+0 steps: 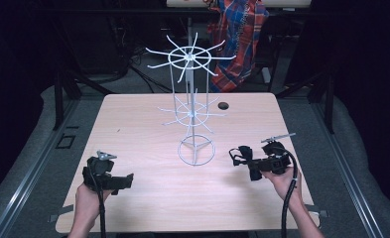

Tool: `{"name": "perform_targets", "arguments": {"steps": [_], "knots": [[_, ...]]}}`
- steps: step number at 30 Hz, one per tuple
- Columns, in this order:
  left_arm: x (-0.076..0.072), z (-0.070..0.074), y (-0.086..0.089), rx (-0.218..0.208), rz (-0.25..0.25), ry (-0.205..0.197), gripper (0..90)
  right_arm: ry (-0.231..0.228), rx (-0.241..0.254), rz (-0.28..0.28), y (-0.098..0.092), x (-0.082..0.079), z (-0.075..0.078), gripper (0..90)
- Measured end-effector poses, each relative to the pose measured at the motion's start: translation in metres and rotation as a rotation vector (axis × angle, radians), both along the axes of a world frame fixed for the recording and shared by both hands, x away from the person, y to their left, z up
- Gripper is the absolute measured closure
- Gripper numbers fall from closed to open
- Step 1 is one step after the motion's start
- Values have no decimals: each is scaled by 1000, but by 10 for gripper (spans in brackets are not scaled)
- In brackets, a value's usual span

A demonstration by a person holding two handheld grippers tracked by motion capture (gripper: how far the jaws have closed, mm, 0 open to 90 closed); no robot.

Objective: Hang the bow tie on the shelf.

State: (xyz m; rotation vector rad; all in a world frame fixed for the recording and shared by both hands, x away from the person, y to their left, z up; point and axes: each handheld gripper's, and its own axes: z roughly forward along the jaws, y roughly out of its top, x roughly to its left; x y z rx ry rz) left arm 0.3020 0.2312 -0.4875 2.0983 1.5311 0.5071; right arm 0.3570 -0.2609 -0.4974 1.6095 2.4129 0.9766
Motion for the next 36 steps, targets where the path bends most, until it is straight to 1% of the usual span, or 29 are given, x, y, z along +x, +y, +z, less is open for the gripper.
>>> {"name": "perform_targets", "arguments": {"steps": [4,6,7,10,14,16,17,22,26,27,28,32,36], "knots": [[0,-1,0,-1,-6,2,35,-6,4,-2,1,5,2,732],[0,0,0,0,-8,3,34,-16,19,-2,3,7,5,732],[-1,0,0,-5,-5,-1,35,-15,25,1,4,8,6,732],[-1,0,2,-3,-4,-2,35,-18,38,12,6,9,8,732],[-1,-1,1,-7,-6,-2,35,-28,62,9,7,12,12,732],[-1,-1,1,-7,-7,-1,35,-26,66,13,7,14,13,733],[0,-1,1,-9,-7,1,35,-38,68,13,8,15,15,733],[-1,-1,2,-11,-5,-1,36,-48,82,12,9,19,17,734],[0,-1,1,-11,-11,2,35,-68,106,13,9,22,25,734],[0,-1,1,-9,-15,4,35,-68,106,13,9,22,25,734],[0,-1,1,-9,-15,4,35,-78,111,9,10,23,27,734],[0,-1,1,-10,-14,4,36,-82,110,12,10,25,29,735],[0,-2,0,-7,-22,10,38,-94,121,13,12,29,33,734]]}}
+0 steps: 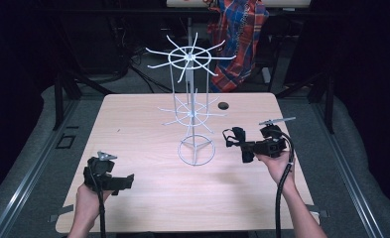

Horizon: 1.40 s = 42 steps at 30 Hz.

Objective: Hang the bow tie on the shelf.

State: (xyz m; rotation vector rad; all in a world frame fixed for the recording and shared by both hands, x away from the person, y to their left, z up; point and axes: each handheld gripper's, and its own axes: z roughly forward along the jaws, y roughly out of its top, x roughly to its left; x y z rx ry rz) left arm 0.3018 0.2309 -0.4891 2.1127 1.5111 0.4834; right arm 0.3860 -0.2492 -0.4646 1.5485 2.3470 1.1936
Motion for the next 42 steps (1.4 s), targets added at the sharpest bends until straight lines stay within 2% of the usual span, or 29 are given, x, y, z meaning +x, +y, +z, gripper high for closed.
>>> {"name": "perform_targets", "arguments": {"steps": [4,12,20,29,42], "knots": [[0,0,0,0,-1,4,40,-1,-4,3,-1,2,2,734],[0,0,-1,5,0,-5,41,-13,22,-3,-6,3,3,735],[-1,-1,-2,5,-8,-4,42,-46,63,5,-7,0,13,735],[0,-1,-3,10,-16,-1,42,-64,103,7,-9,0,20,735],[-1,-1,-4,10,-14,-3,43,-98,108,5,-9,-3,28,735]]}}
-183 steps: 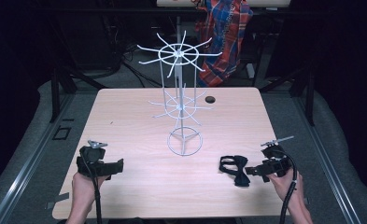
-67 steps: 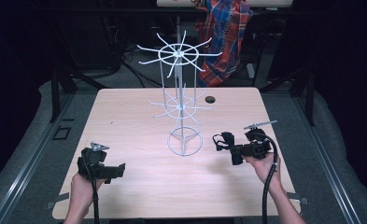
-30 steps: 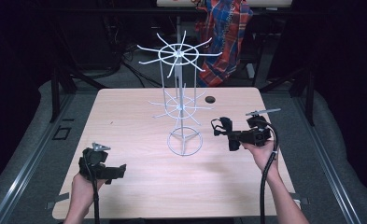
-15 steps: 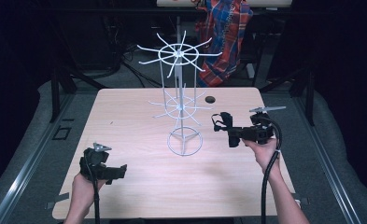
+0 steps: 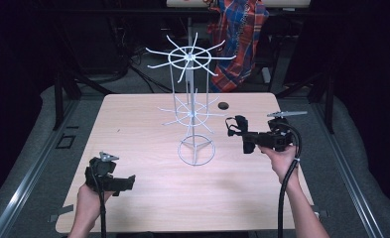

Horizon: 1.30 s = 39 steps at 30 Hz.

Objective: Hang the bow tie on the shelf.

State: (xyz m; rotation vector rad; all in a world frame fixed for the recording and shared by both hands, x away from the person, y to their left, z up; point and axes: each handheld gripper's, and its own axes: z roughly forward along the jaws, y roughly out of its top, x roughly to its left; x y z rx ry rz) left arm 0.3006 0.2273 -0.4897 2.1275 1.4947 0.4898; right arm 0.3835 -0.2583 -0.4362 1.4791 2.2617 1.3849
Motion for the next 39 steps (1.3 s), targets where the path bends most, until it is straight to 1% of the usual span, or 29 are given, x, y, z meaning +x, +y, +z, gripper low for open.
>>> {"name": "perform_targets", "arguments": {"steps": [3,6,12,20,26,30,31,32,36,37,39], "knots": [[-1,0,0,3,-3,3,43,-9,13,-2,0,0,2,734],[-2,0,1,7,-6,4,43,-17,12,1,0,0,4,734],[-5,0,5,5,13,2,43,-30,32,2,-2,1,8,734],[-9,0,9,6,26,2,43,-34,54,3,-3,4,10,734],[-12,0,13,10,35,1,44,-29,62,11,0,8,9,734],[-16,0,17,8,49,3,44,-18,57,12,4,12,8,734],[-17,0,18,9,53,2,44,-18,62,15,5,13,8,734],[-18,0,19,9,56,3,44,-15,57,13,6,14,7,734],[-21,1,23,8,67,0,44,-2,59,9,8,19,4,734],[-22,0,24,10,70,0,44,1,52,6,8,20,3,734],[-23,1,25,11,72,3,44,5,57,5,10,22,2,733]]}}
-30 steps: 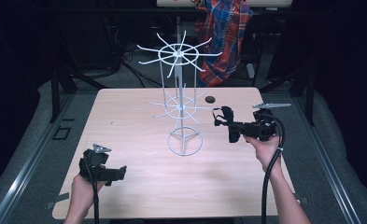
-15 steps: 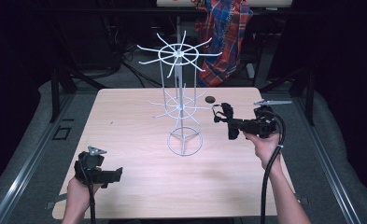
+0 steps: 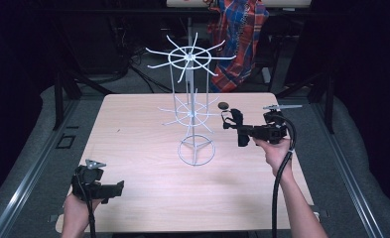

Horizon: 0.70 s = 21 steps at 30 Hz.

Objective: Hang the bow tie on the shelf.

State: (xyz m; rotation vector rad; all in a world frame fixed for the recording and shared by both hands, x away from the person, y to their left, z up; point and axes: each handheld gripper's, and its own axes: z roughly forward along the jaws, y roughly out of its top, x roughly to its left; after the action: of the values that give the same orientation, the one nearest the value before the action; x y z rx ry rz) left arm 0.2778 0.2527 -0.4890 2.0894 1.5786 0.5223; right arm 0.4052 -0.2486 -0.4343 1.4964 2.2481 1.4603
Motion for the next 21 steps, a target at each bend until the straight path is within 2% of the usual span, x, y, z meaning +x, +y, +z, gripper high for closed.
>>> {"name": "perform_targets", "arguments": {"steps": [13,21], "knots": [[-6,0,7,1,20,2,44,19,-11,14,10,8,-6,732],[-11,-1,12,0,38,1,44,18,-1,19,13,13,-7,732]]}}
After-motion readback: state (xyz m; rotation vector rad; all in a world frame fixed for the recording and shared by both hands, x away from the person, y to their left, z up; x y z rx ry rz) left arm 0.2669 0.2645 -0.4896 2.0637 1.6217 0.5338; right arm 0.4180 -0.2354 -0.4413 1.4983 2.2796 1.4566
